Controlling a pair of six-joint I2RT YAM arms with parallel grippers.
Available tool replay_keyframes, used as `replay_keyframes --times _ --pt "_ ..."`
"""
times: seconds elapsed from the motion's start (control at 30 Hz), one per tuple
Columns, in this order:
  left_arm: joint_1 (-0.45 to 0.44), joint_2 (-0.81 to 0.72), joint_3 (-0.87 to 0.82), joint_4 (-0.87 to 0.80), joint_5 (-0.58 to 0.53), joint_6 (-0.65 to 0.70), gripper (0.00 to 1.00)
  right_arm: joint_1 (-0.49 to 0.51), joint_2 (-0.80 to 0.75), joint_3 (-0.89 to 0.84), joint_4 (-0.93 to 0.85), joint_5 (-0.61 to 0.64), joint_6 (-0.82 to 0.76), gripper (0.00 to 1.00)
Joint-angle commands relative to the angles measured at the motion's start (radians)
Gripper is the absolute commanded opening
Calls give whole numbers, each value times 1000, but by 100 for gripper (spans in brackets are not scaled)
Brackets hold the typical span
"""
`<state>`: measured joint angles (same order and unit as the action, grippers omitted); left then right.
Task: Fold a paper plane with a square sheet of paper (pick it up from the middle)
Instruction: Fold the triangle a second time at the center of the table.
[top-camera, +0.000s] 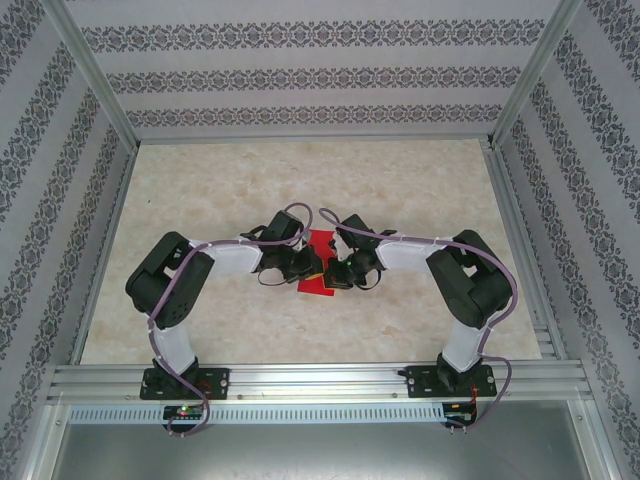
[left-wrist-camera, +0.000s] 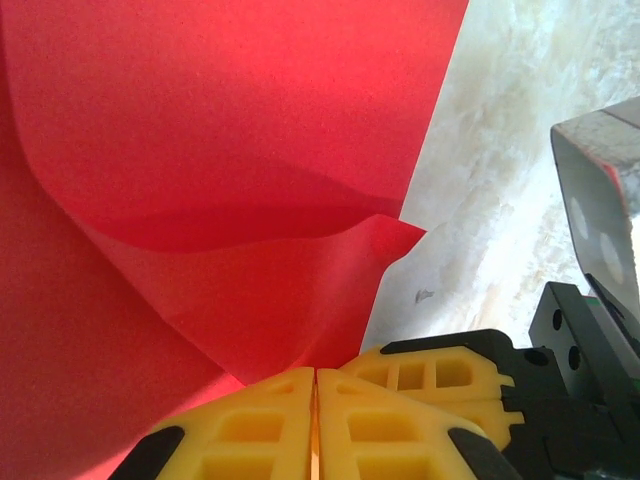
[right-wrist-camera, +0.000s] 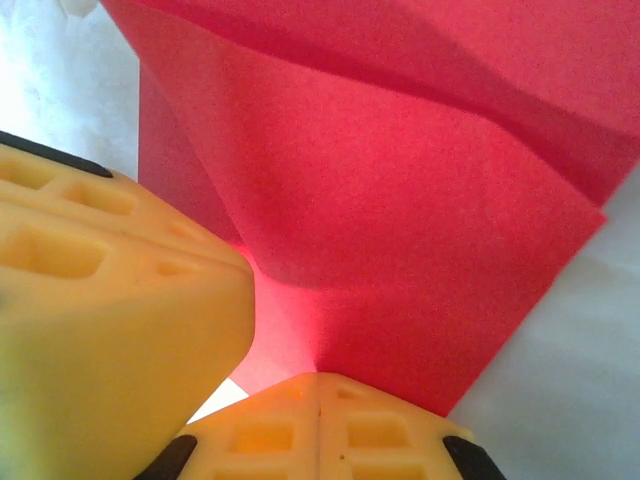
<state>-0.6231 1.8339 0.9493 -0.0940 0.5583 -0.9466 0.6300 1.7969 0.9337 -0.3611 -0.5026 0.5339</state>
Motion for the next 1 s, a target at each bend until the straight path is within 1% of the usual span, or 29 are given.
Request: replay_keyframes --times 0.0,0.1,0.2,0.27,0.4,0.47,0.6,0.73,0.97 --pt "-23 45 12 37 11 -17 11 1 10 -21 14 17 3 3" --pt "-23 61 8 17 -9 -22 11 -1 3 -22 19 11 0 3" --pt "-23 64 13 -45 -59 -15 10 -5 -21 -24 30 5 5 3" --pt "-23 64 16 -80 -88 -9 10 -14 -52 -29 55 -13 14 4" --pt "-23 61 21 -96 -102 -6 10 -39 -136 -40 84 -19 37 6" --pt "-23 58 25 -100 -104 -4 10 -54 -182 -57 85 1 49 7" --pt "-23 50 28 -98 -104 -5 10 -74 -225 -100 82 61 78 6" --pt "-23 44 25 -86 -98 -11 10 -61 -218 -118 93 57 90 6" --pt "-23 34 29 -79 -91 -17 10 -5 -119 -91 118 19 94 5"
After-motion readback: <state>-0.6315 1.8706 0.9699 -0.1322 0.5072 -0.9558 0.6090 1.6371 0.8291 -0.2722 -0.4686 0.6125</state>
